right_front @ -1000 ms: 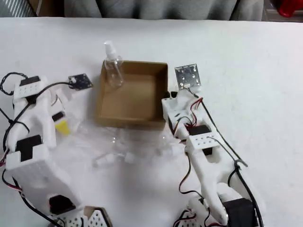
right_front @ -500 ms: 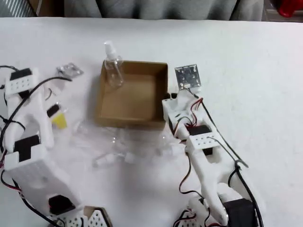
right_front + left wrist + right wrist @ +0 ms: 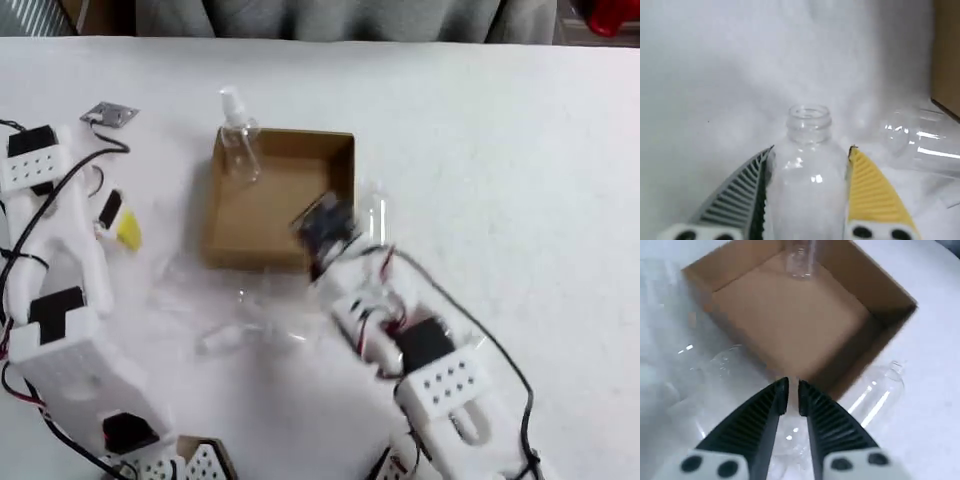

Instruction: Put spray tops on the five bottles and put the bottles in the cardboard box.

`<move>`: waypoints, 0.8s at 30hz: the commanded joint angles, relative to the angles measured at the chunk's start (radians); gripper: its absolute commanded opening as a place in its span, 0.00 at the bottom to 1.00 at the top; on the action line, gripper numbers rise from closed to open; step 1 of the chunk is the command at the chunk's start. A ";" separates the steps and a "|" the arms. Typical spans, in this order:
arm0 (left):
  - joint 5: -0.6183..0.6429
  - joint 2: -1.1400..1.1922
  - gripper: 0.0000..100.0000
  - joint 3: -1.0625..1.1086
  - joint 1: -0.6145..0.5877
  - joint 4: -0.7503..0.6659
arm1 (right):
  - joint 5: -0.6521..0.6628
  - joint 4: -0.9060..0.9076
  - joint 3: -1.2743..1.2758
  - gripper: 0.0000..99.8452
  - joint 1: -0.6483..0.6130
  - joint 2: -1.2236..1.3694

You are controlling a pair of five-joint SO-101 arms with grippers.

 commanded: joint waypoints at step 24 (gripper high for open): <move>0.130 -0.334 0.03 0.124 -0.306 -0.147 | 0.265 0.051 -0.176 0.17 -0.598 0.483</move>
